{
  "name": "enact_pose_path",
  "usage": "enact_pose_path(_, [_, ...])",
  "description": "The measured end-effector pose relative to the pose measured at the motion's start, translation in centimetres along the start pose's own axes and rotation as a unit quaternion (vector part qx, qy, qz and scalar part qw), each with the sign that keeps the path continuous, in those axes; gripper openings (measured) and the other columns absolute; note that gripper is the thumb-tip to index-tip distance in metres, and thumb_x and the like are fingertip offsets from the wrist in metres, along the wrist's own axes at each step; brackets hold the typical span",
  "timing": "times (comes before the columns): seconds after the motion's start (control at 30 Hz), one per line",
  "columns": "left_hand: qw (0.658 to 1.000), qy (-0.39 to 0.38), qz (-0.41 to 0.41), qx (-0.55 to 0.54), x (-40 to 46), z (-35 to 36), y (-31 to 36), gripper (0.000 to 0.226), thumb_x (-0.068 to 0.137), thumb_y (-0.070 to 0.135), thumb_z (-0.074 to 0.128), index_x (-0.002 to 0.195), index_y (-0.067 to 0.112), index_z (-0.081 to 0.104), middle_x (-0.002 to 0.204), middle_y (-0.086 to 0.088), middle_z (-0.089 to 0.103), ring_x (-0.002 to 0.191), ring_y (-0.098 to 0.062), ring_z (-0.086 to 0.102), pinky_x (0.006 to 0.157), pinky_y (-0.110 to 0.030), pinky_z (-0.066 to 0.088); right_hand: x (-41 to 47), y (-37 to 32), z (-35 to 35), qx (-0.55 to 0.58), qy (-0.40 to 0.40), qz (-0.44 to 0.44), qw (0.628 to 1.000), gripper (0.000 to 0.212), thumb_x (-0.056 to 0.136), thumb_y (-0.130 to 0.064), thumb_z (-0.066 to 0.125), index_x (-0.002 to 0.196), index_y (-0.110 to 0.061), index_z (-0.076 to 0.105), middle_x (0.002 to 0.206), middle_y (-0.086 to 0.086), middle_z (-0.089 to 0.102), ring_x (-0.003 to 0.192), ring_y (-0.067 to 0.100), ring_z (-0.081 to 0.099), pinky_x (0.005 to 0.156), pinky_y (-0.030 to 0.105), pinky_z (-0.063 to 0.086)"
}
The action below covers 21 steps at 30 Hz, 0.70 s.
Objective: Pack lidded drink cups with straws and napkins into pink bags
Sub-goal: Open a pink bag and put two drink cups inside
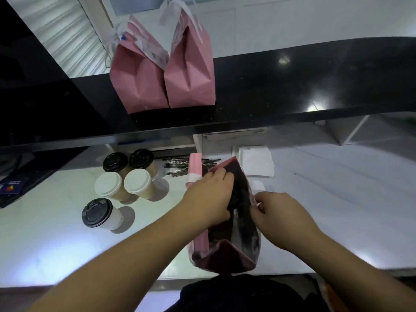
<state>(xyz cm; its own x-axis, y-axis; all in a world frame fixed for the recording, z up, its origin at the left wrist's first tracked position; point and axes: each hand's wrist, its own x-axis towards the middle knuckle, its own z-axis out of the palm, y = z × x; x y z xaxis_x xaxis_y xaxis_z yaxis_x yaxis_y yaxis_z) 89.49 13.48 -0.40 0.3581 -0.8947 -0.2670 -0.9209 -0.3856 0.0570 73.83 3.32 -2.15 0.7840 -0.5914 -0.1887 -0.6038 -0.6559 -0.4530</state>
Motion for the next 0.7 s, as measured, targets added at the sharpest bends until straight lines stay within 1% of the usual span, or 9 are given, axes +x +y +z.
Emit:
enact_pose_path(0.07, [1.0,0.01,-0.003,0.025,1.0,0.8,0.1,0.063,0.08,0.025,0.082,0.131,0.016,0.046,0.133,-0.007,0.048,0.118,-0.029,0.055,0.085,-0.045,0.053,0.0,0.2,0.0,-0.004,-0.001,0.001,1.0,0.029,0.097,-0.039,0.05,0.075,-0.023,0.06,0.06,-0.002,0.06,0.056,0.017,0.057,0.053,0.038,0.05])
enact_pose_path(0.1, [1.0,0.009,-0.011,0.028,1.4,1.1,0.1,0.06,0.081,0.021,0.08,0.13,0.015,0.046,0.132,-0.009,0.048,0.116,-0.03,0.056,0.085,-0.044,0.053,0.0,0.3,-0.1,-0.005,-0.001,0.003,1.0,0.03,0.097,-0.039,0.049,0.074,-0.023,0.059,0.061,-0.002,0.06,0.057,0.017,0.057,0.053,0.038,0.05])
enact_pose_path(0.17, [0.999,-0.005,-0.031,0.029,2.1,1.8,0.1,0.058,0.086,0.015,0.076,0.134,0.012,0.045,0.133,-0.011,0.046,0.115,-0.032,0.056,0.089,-0.051,0.056,0.0,0.5,-0.2,-0.006,0.002,0.004,1.0,0.031,0.097,-0.038,0.049,0.073,-0.021,0.057,0.061,-0.001,0.059,0.057,0.019,0.057,0.052,0.038,0.049])
enact_pose_path(0.23, [0.999,-0.008,-0.038,0.036,2.6,2.5,0.1,0.059,0.09,0.012,0.071,0.142,0.009,0.042,0.136,-0.013,0.044,0.116,-0.035,0.056,0.09,-0.053,0.057,-0.2,0.6,-0.2,-0.008,0.001,0.004,1.0,0.031,0.096,-0.038,0.048,0.073,-0.02,0.057,0.06,0.0,0.059,0.058,0.021,0.057,0.053,0.039,0.05])
enact_pose_path(0.37, [0.998,-0.022,-0.039,0.044,3.5,3.2,0.1,0.062,0.096,0.015,0.067,0.149,0.003,0.038,0.14,-0.016,0.042,0.118,-0.038,0.057,0.096,-0.053,0.054,-0.3,0.7,-0.2,-0.007,0.005,0.0,1.0,0.031,0.096,-0.035,0.048,0.07,-0.019,0.053,0.059,0.001,0.057,0.057,0.022,0.055,0.048,0.034,0.039])
enact_pose_path(0.43, [0.996,-0.051,-0.04,0.053,4.0,3.2,0.0,0.065,0.098,0.016,0.065,0.152,0.001,0.035,0.142,-0.019,0.041,0.12,-0.04,0.057,0.1,-0.051,0.053,-0.3,0.6,-0.2,-0.006,0.006,0.0,1.0,0.031,0.096,-0.034,0.049,0.07,-0.018,0.051,0.06,0.001,0.056,0.057,0.023,0.055,0.048,0.035,0.039])
enact_pose_path(0.53, [0.994,-0.075,-0.05,0.058,4.7,2.8,0.2,0.064,0.1,0.017,0.062,0.154,0.0,0.034,0.145,-0.021,0.038,0.124,-0.044,0.054,0.102,-0.053,0.051,-0.3,0.6,-0.3,-0.008,0.011,0.003,1.0,0.031,0.096,-0.034,0.048,0.069,-0.018,0.05,0.059,0.001,0.055,0.056,0.023,0.054,0.048,0.036,0.039])
enact_pose_path(0.63, [0.992,-0.091,-0.071,0.052,5.1,2.8,0.5,0.061,0.098,0.014,0.062,0.153,0.003,0.039,0.143,-0.02,0.039,0.125,-0.045,0.053,0.101,-0.054,0.052,-0.2,0.7,-0.3,-0.012,0.018,0.001,1.0,0.032,0.096,-0.034,0.048,0.068,-0.02,0.05,0.058,0.001,0.055,0.055,0.02,0.053,0.045,0.033,0.034])
enact_pose_path(0.7, [0.991,-0.09,-0.084,0.058,4.9,2.9,0.6,0.059,0.097,0.013,0.064,0.151,0.004,0.043,0.141,-0.019,0.041,0.122,-0.044,0.055,0.098,-0.052,0.054,-0.2,0.8,-0.3,-0.011,0.019,0.002,1.0,0.032,0.096,-0.036,0.048,0.068,-0.02,0.05,0.058,0.0,0.055,0.055,0.02,0.053,0.045,0.034,0.035])
